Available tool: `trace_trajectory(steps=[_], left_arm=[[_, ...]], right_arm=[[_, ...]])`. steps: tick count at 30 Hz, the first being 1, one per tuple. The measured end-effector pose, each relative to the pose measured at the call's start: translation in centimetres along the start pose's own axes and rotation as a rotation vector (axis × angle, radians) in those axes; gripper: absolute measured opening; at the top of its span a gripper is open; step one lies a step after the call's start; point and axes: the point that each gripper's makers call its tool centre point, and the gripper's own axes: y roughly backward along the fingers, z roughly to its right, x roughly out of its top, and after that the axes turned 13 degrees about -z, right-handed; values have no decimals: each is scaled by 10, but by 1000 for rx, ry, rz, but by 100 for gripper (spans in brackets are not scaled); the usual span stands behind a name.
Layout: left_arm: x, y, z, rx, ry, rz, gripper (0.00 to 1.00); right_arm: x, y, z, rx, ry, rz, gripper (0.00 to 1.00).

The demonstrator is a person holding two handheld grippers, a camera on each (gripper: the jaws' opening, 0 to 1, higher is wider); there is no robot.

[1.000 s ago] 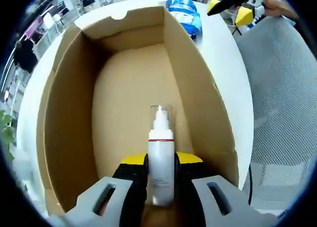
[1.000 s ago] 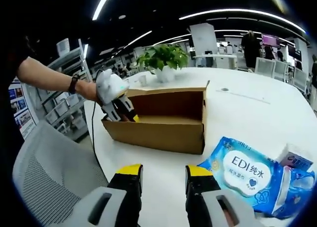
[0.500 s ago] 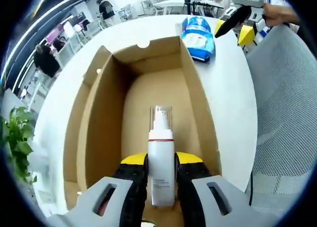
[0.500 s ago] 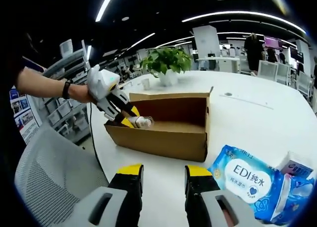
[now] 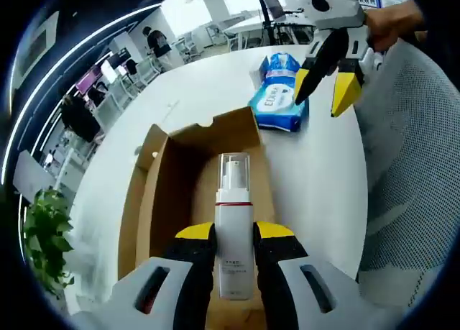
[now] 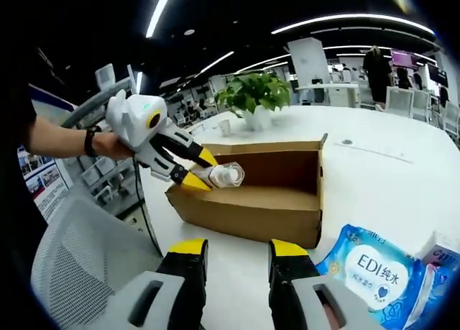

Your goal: Operate the shoe box by opening the lid, removing the specified soft item, and placing it in the target area until the item is outside and the box remains undamaged.

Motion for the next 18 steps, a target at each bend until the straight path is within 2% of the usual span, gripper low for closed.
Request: trace_trajectory(steps=[6,9,13,18], left_arm=[[24,6,8,38,-66,55,20],[36,10,17,59,-154,65,20],[48,12,31,62,-212,87,20],[59,12,47,59,-311,93,20]], right_arm=[[14,2,-3,65,-74,53,31],[18,3,-6,107,-109,72,33],[24,7,-8,149,-172,113,33],[23,9,-13,184,-218,126,34]])
